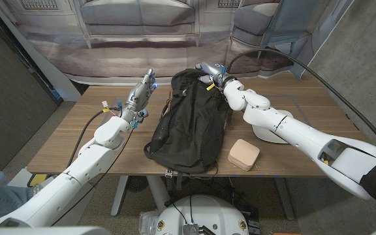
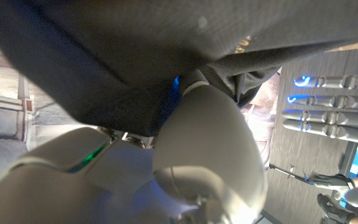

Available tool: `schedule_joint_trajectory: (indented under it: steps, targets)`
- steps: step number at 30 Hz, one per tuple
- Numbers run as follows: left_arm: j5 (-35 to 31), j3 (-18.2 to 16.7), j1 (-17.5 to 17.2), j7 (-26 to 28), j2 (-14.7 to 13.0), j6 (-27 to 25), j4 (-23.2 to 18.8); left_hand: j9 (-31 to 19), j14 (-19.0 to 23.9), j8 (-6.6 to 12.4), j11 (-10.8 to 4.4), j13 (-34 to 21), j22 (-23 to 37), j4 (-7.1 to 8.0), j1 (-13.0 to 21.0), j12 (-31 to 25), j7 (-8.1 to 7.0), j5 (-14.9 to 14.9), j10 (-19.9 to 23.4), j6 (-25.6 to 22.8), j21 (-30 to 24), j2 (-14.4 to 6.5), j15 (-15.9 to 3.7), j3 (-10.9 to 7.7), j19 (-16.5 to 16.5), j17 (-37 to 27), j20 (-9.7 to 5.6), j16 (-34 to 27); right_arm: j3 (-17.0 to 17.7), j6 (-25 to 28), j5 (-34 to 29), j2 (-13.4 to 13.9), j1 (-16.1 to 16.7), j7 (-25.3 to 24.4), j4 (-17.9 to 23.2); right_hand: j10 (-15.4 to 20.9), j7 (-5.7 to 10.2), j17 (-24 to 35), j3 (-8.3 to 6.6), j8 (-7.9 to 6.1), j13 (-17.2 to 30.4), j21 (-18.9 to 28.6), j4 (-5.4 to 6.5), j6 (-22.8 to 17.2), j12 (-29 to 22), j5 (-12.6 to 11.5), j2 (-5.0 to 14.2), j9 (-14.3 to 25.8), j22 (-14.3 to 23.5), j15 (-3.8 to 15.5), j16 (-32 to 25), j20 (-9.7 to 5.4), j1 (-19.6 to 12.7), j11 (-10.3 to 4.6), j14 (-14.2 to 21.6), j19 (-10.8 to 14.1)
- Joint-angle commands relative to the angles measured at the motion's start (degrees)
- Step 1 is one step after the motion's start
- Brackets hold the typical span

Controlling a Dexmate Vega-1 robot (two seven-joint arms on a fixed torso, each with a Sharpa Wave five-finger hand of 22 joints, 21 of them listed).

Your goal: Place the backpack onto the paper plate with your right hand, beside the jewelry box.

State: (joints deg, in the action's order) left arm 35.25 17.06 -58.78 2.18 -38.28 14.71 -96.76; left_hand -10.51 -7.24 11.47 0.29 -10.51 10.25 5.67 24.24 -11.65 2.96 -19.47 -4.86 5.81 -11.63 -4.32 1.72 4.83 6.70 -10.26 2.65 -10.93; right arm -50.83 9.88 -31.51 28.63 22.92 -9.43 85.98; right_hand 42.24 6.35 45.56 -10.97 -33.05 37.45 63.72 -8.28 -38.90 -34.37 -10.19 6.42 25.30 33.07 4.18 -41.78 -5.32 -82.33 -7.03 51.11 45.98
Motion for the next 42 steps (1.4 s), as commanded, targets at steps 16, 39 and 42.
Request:
schedule_joint_trajectory:
  steps: [16, 39, 42]
  targets:
    - [0.03, -1.09, -1.38, -0.21, -1.21, 0.64, -1.46, -0.24, -0.20, -0.19, 0.46, -0.24, 0.22, -0.01, 0.38, 0.05, -0.13, 0.21, -0.22, 0.00, -0.07, -0.50, 0.10, 0.50, -0.06, -0.29, -0.20, 0.15, 3.11, -1.31, 0.41, -0.38, 1.57, -0.13, 4.35, 1.19, 0.25, 0.22, 0.46, 0.15, 0.80, 1.88, -0.08, -0.72, 0.70, -0.29, 1.06, 0.50, 0.45, 8.89, -0.32, -7.73, -2.22, -0.07, 3.58, -0.72]
    - [-0.08, -1.10, -1.03, -0.89, -0.99, 1.44, -0.77, -0.24, -0.20, -0.21, 0.40, -0.24, 0.21, -0.06, 0.60, 0.05, -0.14, 0.27, -0.22, 0.02, -0.06, -0.66, 0.14, 0.69, -0.09, -0.29, -0.22, 0.15, 5.82, -0.62, 0.59, 1.16, 3.03, -0.45, 9.69, 1.30, 0.11, 0.17, 0.97, 0.23, 1.21, 2.89, 0.22, -0.94, 1.40, -0.29, 1.17, 0.74, 0.34, 8.82, -0.65, -7.78, -2.20, 0.01, 3.86, -1.04]
    - [0.03, -1.06, -0.93, -1.07, -0.99, 1.40, -0.80, -0.24, -0.21, -0.21, 0.48, -0.24, 0.21, -0.06, 0.63, -0.01, -0.11, 0.28, -0.06, 0.03, -0.04, -0.68, 0.13, 0.72, -0.07, -0.29, -0.21, 0.15, 6.15, -0.41, 0.42, 1.49, 3.34, -0.32, 10.68, 1.36, 0.14, 0.12, 1.03, 0.30, 1.23, 2.95, 0.30, -0.85, 1.48, -0.30, 1.26, 0.76, 0.31, 8.76, -0.70, -7.79, -2.12, 0.01, 3.87, -1.09]
